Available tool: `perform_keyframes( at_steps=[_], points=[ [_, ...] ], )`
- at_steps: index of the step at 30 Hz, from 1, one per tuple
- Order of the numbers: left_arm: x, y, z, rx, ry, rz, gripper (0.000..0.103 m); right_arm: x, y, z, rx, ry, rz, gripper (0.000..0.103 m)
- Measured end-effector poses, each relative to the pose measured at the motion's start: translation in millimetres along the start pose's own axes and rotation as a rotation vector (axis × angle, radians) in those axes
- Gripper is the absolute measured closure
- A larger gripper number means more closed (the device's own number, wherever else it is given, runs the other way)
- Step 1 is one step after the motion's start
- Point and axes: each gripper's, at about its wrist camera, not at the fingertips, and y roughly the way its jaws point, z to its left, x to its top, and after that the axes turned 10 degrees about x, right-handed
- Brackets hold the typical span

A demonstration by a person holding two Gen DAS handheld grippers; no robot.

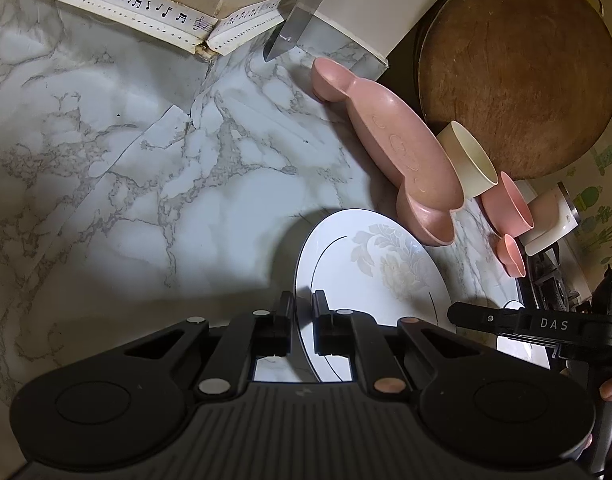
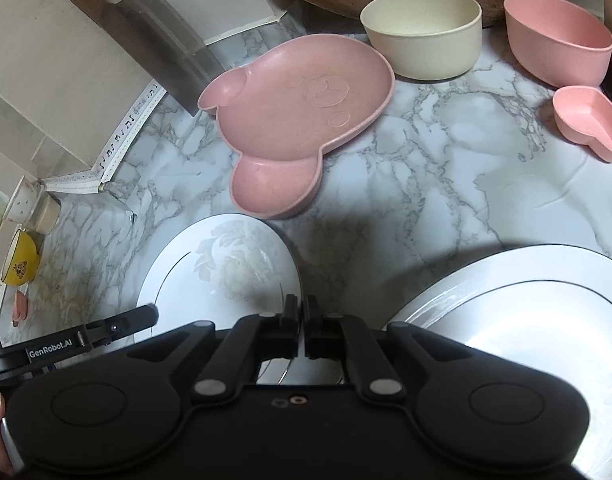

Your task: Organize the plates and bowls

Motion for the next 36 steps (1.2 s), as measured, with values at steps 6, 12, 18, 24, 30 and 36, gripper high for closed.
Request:
perform_keyframes(
  at_steps=[6, 12, 18, 24, 30, 36],
  points=[
    [0.1, -1.2, -2.2, 0.003, 0.013, -0.009, 0.095, -0.6, 1.0, 3.4, -0.016, -0.015, -0.001, 0.099],
    [-0.4, -5.9, -6.5, 0.015, 0.033, -0.025, 0.095, -3.4, -0.5, 5.2, -0.021, -0.038, 0.001, 0.099],
    [0.5, -10.9, -7.8, 0.012, 0.021, -0.020, 0.095, -3.9, -10.9, 7.6, -0.011, -0.038, -0.012, 0.099],
    [0.3, -16.1, -14.8, 0.008, 0.029, -0.019, 0.095, -7.4, -21.1, 5.3, -0.004, -0.026, -0.026, 0.099],
    [0.8, -25.1, -24.2, -0.011, 0.028, -0.018, 0.095, -8.4, -39.5, 1.2, 0.013, -0.008, -0.050, 0.099],
    [0.6, -32.1, -38.2, -0.025, 0.045, -0.021, 0.095, -10.0, -58.4, -0.9, 0.011, -0.008, -0.072, 0.099]
  ],
)
